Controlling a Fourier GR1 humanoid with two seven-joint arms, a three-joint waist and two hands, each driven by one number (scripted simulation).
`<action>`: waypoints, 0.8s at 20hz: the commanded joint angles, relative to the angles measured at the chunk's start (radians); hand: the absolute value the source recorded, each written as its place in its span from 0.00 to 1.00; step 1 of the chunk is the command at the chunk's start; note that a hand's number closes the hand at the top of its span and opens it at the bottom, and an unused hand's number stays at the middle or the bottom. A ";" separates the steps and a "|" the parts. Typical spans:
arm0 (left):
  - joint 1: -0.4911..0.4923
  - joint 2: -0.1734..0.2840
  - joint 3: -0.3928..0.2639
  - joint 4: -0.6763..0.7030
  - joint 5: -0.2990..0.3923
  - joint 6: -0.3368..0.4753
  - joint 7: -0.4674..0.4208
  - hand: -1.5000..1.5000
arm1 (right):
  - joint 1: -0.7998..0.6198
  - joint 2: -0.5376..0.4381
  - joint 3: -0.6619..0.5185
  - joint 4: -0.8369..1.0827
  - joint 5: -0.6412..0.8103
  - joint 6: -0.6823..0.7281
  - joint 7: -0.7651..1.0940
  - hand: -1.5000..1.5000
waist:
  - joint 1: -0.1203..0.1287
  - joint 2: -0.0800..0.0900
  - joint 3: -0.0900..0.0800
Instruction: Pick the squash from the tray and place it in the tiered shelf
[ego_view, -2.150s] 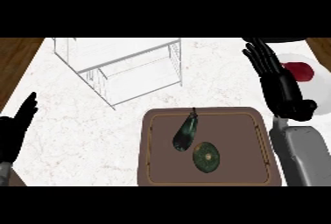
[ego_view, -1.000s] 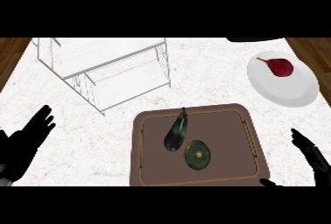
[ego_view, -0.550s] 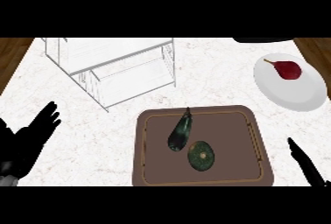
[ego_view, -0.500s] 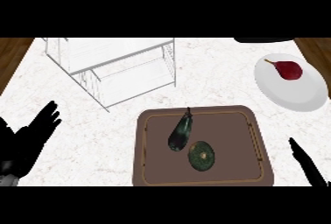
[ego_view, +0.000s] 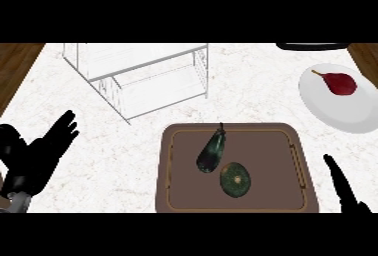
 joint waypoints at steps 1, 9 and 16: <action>0.038 -0.099 -0.027 0.087 0.002 0.006 -0.053 0.50 | -0.061 0.037 0.076 -0.005 0.100 0.066 0.193 0.00 | 0.015 0.011 -0.044; 0.007 -0.117 -0.055 0.116 0.014 0.017 -0.048 0.50 | -0.233 0.155 0.193 0.119 0.263 0.171 0.399 0.00 | 0.013 0.010 -0.042; -0.021 -0.119 -0.061 0.121 0.030 0.053 -0.034 0.50 | -0.230 0.230 0.244 0.204 0.398 0.132 0.446 0.00 | -0.006 0.005 -0.040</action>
